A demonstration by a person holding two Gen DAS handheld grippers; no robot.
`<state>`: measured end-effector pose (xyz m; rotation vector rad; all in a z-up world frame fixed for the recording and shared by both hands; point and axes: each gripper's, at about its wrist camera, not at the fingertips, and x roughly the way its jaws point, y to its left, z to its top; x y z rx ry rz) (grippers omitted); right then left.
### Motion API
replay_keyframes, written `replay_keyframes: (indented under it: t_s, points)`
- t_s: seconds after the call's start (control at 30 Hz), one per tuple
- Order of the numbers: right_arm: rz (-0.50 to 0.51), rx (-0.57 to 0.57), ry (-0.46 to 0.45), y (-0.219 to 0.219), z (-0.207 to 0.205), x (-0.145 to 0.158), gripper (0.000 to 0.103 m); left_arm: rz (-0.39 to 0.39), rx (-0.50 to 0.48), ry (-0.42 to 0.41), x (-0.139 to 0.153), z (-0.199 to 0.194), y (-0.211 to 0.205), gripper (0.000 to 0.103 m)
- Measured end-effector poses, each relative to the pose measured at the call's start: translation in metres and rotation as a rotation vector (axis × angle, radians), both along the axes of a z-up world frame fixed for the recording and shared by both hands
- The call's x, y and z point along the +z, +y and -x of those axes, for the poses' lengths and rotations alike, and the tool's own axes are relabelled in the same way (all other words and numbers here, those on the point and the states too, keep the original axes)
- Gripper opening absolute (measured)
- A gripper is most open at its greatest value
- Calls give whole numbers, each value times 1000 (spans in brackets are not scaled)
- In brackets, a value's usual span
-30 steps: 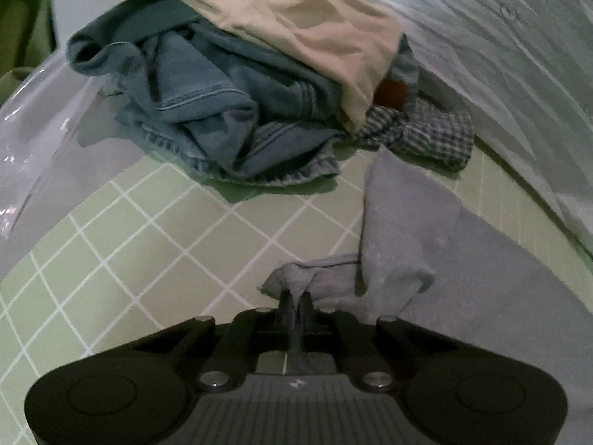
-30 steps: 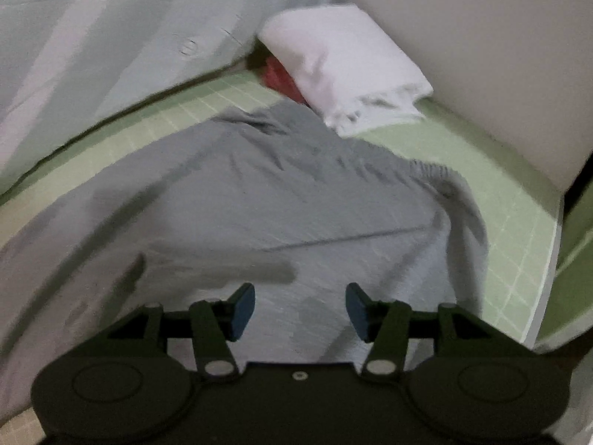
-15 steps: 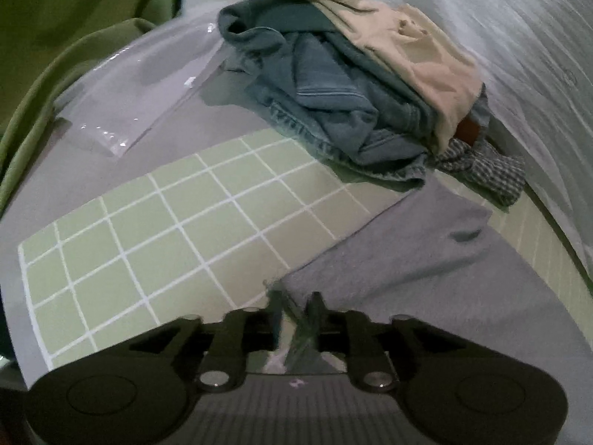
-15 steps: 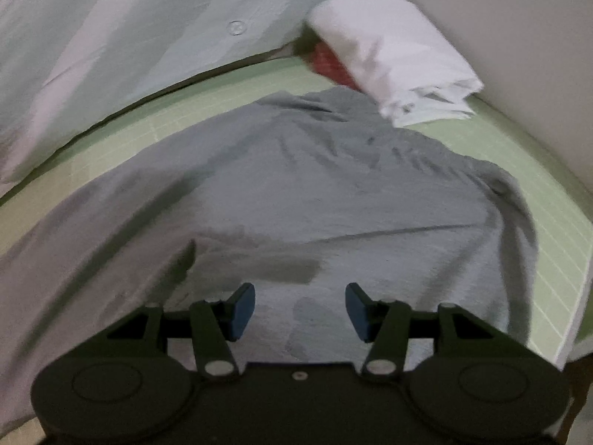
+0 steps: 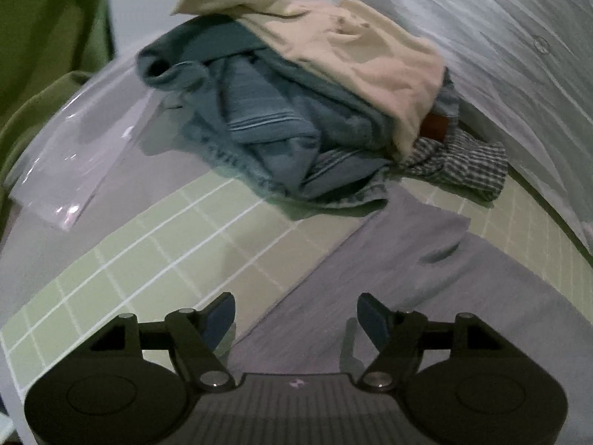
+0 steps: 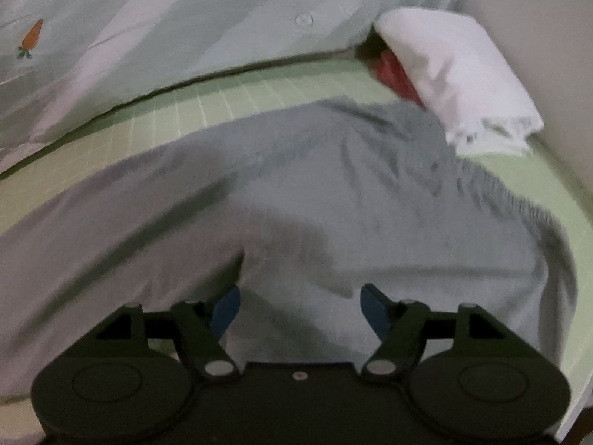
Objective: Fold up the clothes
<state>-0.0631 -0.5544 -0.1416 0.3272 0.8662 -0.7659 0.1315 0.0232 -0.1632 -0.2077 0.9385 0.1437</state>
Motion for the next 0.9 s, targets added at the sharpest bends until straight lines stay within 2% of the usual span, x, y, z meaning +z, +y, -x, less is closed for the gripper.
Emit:
replay_keyframes:
  t_s: [0.2,0.33,0.5,0.6,0.63,0.73,0.83,0.9]
  points:
    - [80,-15,-50,-62,-36,10,73,-50,-37,26,-8,-19,-24,74]
    - [168,-56,3,-129,-69,-5,73,-104,-8,43,-13,-33,-35,74]
    - [124,-144,24,-200,-92,-31,70,-138,27,74,-19,-48,-50,74]
    - [140,-152,82,-220,-105,-48,66,-172,33,92,-23,-57,-61,74]
    - [160,-158,75,-223,-107,-51,66,-180,37,97,-24,-60,-64,74]
    - [235,-229,145,-237,-116,-55,62,-202,45,92,-23,-65,-71,75]
    - [258,-270,156,-258,-118,-58,61,-230,31,87,-24,-71,-80,77]
    - [267,-302,172,-271,-118,-58,54,-241,17,89,-26,-75,-84,78]
